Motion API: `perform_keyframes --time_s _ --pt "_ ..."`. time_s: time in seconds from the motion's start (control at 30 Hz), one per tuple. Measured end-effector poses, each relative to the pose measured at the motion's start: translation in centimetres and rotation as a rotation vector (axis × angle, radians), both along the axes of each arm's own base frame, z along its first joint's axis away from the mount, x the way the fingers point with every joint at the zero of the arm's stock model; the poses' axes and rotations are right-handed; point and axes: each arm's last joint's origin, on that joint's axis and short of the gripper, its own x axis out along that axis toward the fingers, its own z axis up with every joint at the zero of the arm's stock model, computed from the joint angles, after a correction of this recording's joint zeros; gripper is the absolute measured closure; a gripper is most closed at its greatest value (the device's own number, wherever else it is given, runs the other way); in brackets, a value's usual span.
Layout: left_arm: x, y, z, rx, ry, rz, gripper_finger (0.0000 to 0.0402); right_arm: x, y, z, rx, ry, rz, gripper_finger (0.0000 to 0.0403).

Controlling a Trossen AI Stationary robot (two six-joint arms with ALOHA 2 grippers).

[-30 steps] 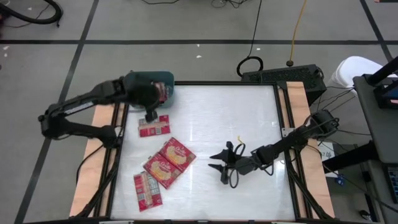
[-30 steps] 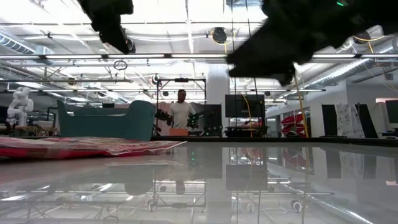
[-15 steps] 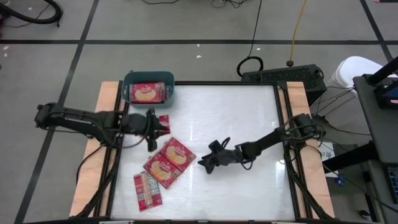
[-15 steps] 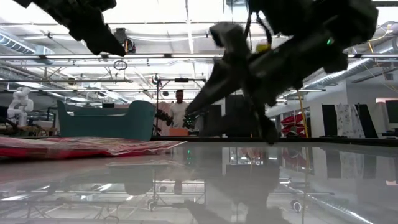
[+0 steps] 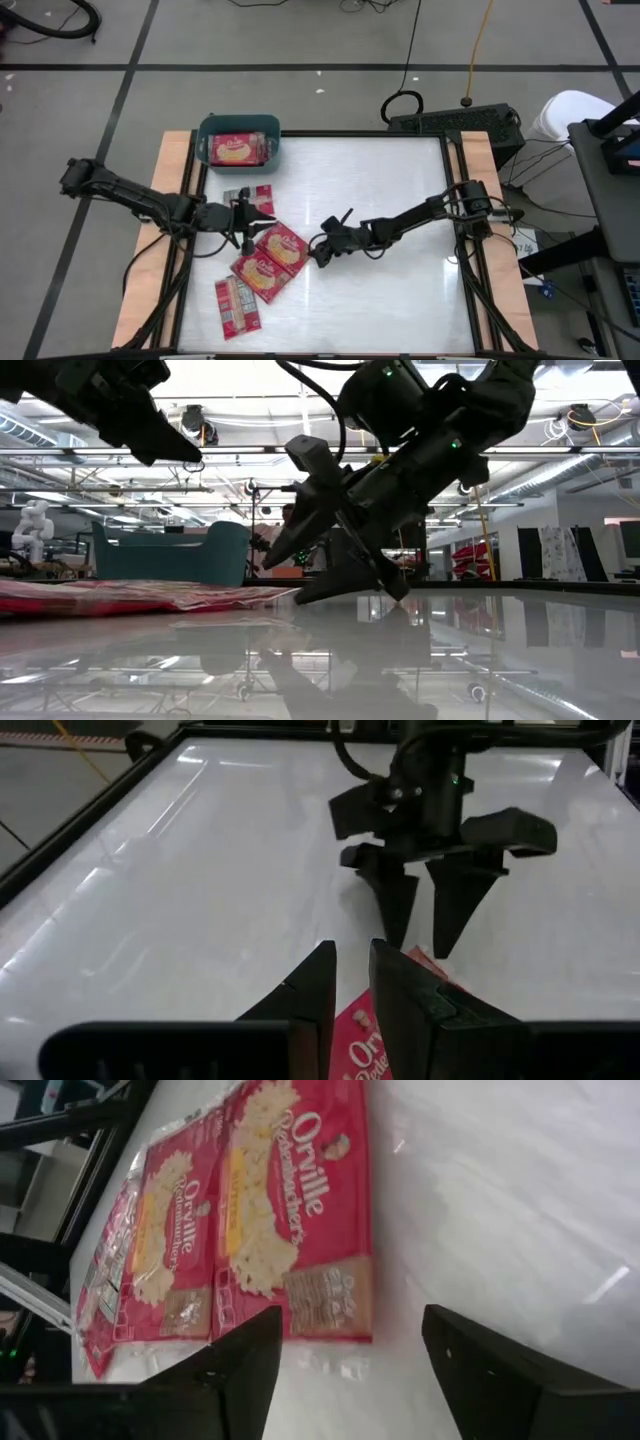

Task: Sort popcorn bags into baskets
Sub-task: Put the red popcorn bag into the blue bin

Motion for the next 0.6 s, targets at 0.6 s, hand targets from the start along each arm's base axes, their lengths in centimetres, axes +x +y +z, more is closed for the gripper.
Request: perform_keyframes --time_s 0.6 --pt "-0.9 -0.8 -2.5 -0.057 -0.081 0.002 0.0332 -0.1 1.3 0.1 -0.035 -0.012 0.029 0.0215"
